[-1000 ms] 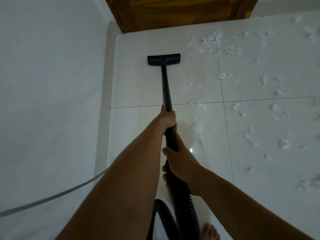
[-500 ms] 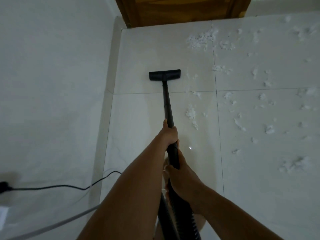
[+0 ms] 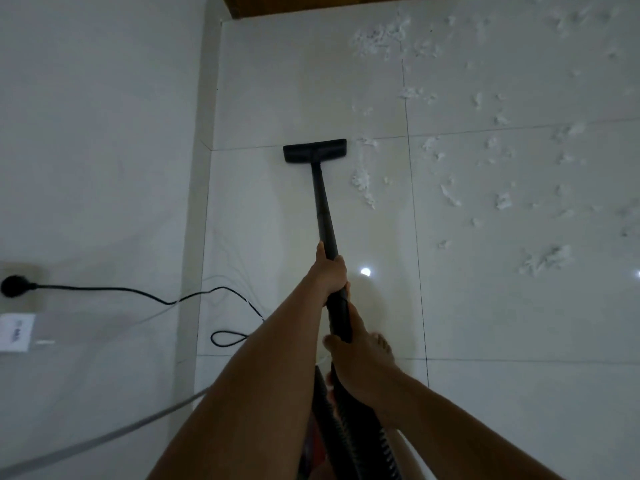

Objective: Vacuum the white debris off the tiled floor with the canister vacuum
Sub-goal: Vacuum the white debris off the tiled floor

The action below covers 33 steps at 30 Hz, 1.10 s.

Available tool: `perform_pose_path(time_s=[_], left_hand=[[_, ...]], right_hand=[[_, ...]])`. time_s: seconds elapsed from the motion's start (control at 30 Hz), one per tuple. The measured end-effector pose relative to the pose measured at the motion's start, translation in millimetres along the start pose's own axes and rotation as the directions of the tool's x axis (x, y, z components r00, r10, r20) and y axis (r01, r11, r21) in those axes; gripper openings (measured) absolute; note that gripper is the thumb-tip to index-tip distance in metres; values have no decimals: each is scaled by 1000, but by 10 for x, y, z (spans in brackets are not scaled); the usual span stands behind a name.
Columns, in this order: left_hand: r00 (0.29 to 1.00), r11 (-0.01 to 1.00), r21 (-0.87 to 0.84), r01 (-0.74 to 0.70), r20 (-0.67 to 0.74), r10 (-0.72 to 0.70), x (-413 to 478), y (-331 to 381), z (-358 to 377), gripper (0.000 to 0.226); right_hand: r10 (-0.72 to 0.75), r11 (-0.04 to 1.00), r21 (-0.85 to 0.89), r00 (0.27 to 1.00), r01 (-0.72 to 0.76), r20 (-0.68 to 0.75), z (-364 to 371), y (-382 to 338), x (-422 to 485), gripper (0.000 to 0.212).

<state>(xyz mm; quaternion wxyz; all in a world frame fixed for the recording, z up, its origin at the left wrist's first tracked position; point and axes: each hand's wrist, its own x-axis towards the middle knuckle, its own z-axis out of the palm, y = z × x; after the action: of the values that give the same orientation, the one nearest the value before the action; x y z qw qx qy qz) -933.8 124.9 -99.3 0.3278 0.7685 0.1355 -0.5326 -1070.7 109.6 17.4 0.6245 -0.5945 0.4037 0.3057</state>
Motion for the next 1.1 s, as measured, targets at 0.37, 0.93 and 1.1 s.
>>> perform_pose_path(time_s=[0.37,0.93,1.1], left_hand=[[1000,1000,-15,13,11,-13,-424,-837,402,67],[1000,1000,-10,-9,19,9,-959,-2158,792,65],[999,999,30,-43,-13,43,-1012,-2384,916,65]], right_hand=[[5,999,-51,997,-10,-82,323,790,-472,56],[82,992,98,995,-76,-58,1066,2105,-1032,58],[45,993,113,997,-37,-68,1150,2386,-1079,58]])
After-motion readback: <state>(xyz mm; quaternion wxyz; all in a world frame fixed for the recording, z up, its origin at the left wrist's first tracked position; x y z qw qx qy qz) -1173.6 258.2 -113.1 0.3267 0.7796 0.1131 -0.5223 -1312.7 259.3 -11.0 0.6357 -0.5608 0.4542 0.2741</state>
